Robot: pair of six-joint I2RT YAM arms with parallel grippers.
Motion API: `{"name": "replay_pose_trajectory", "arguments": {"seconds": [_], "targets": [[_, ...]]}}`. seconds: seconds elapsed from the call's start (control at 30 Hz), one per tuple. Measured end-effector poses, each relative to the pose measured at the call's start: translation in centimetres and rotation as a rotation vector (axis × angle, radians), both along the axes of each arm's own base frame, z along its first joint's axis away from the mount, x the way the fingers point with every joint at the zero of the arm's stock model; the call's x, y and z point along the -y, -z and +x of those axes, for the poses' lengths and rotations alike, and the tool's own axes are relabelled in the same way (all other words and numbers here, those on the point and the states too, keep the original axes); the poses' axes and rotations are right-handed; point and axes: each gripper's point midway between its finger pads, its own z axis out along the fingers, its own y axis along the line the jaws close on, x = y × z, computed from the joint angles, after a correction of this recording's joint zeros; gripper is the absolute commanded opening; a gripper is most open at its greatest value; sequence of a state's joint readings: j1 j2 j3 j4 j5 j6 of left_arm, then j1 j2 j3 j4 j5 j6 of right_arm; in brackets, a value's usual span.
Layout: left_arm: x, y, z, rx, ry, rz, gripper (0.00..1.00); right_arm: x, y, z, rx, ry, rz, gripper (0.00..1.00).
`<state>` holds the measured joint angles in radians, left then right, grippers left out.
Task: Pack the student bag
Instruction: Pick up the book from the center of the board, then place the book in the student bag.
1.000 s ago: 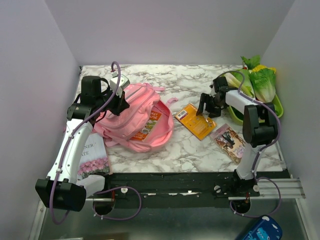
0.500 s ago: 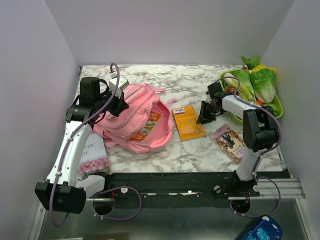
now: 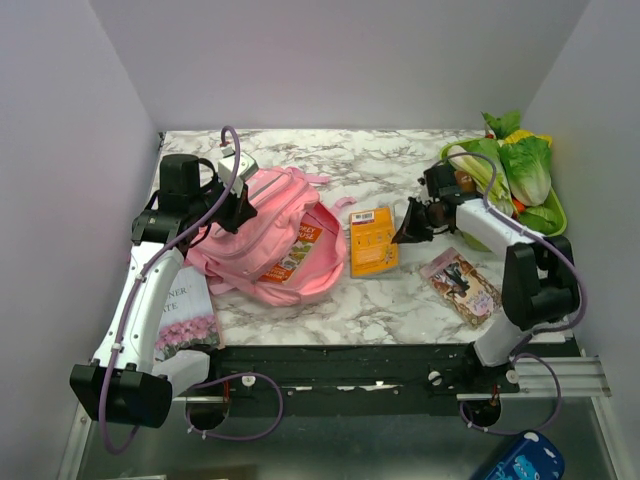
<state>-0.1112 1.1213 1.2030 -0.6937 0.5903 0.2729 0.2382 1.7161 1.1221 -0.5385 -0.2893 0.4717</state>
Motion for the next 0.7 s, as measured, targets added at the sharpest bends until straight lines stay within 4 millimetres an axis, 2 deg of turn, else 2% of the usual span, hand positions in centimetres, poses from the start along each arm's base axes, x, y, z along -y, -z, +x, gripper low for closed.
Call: {"name": "replay_pose_trajectory", "arguments": {"seconds": [0.13,0.23,0.7], "targets": [[0.0,0.1,0.0,-0.002,0.000,0.000,0.01,-1.5,-4.9,0.1,0.094,-0.004,0.116,0.01],[0.0,0.2,0.0,-0.005,0.001,0.000,0.01,-2.5,-7.8,-0.1,0.141,-0.011,0.197,0.01],[0.0,0.4,-0.3,-0.006,0.008,0.002,0.01,-4.8,-15.9,-1.9,0.243,-0.044,0.414,0.01]]}}
